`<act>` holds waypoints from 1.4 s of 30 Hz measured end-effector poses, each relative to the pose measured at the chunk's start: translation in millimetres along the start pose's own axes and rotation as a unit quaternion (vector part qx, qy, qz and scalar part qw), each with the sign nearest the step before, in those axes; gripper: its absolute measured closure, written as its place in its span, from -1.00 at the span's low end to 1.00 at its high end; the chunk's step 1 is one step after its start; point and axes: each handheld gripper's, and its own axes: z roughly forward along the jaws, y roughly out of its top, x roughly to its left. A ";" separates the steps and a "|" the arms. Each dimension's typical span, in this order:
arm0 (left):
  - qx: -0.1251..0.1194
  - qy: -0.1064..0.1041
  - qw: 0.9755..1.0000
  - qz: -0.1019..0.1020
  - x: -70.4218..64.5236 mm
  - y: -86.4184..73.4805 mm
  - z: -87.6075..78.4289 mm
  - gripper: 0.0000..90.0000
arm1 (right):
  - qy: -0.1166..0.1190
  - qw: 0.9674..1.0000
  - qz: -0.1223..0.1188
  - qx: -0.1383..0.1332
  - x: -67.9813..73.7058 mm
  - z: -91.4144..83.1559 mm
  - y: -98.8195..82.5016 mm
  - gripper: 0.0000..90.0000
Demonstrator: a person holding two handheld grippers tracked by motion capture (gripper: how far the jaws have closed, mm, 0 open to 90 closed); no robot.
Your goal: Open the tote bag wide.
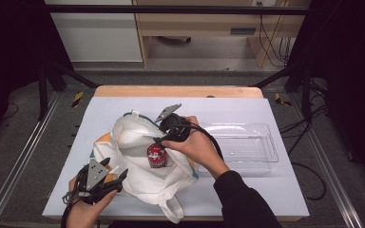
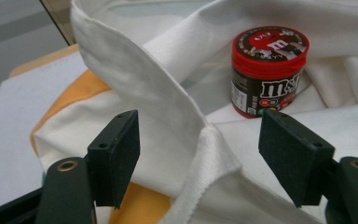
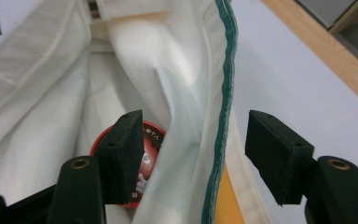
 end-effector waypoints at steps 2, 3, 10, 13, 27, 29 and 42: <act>0.006 -0.003 1.000 0.005 -1.2 -2.6 2.9 -0.25 | 0.002 1.000 0.005 0.005 -1.6 4.1 -0.2 -0.13; 0.010 -0.009 1.000 -0.001 -1.1 -4.8 5.2 -0.20 | 0.006 1.000 0.008 0.016 -3.4 11.2 -0.8 -0.11; 0.010 -0.018 1.000 -0.007 0.4 -7.5 5.0 0.14 | 0.008 0.999 -0.008 0.036 3.9 19.3 -1.1 0.07; 0.017 -0.017 1.000 -0.005 0.1 -9.8 5.3 0.24 | -0.009 0.999 -0.025 0.046 8.5 18.2 -0.9 0.25; 0.020 -0.024 1.000 0.005 0.1 -11.0 -1.1 0.76 | -0.036 0.999 -0.021 0.025 -12.0 6.4 -3.0 0.90; 0.018 -0.027 0.999 0.005 1.3 -10.8 -3.7 0.80 | -0.043 0.999 -0.014 0.014 -17.9 0.9 -1.3 0.91; 0.003 -0.031 0.999 0.010 -0.7 -10.7 -16.0 0.85 | -0.062 0.998 0.006 -0.022 -48.1 -8.8 6.9 0.91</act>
